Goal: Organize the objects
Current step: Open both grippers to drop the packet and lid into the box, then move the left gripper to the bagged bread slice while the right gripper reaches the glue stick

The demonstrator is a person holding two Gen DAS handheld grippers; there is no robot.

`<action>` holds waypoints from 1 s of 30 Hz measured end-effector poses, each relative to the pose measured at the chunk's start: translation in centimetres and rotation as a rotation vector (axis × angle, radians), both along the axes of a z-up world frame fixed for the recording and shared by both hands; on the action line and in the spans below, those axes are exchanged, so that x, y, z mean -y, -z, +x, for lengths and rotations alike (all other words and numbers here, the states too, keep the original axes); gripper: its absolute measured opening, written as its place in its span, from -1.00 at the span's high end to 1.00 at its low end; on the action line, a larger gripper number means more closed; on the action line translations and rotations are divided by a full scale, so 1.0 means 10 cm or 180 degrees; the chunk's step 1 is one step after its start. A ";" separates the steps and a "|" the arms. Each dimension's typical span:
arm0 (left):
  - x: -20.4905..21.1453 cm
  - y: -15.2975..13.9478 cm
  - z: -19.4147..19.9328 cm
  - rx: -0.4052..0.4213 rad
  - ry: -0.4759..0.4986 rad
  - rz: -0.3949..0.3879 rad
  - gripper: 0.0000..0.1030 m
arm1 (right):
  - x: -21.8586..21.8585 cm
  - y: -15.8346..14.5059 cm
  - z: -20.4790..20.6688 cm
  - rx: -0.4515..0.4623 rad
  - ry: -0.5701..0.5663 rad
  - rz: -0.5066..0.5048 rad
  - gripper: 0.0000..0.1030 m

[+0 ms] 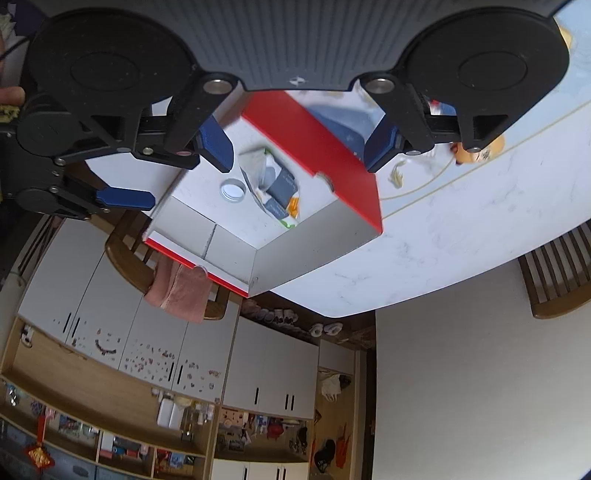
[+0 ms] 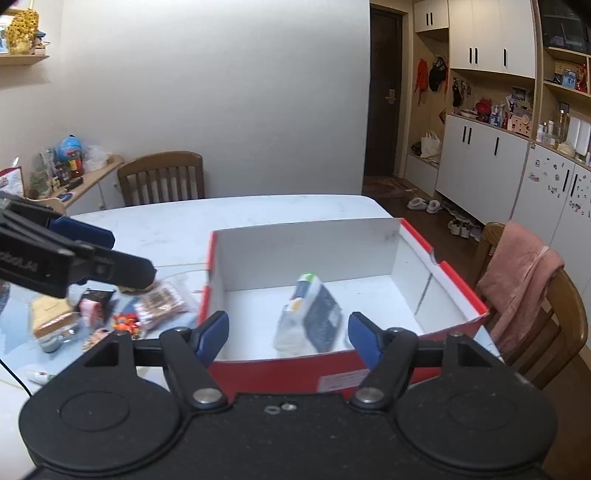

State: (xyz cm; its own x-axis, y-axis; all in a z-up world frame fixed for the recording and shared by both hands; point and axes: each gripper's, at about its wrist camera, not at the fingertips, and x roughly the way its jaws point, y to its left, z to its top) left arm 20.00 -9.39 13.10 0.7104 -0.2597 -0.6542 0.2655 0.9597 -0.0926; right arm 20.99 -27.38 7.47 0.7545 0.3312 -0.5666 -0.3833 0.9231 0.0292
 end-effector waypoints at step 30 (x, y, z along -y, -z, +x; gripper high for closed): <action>-1.72 0.42 -0.99 0.0273 -0.0681 -0.0124 -1.00 | -1.31 0.46 -0.50 -0.0216 -0.1029 -0.0137 -0.63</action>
State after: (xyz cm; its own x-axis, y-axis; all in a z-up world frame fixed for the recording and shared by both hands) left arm 10.05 7.77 8.88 0.8046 -0.1210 -0.5814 0.0649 0.9911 -0.1164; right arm 15.96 -14.23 2.86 0.5743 0.5220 -0.6307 -0.6552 0.7549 0.0282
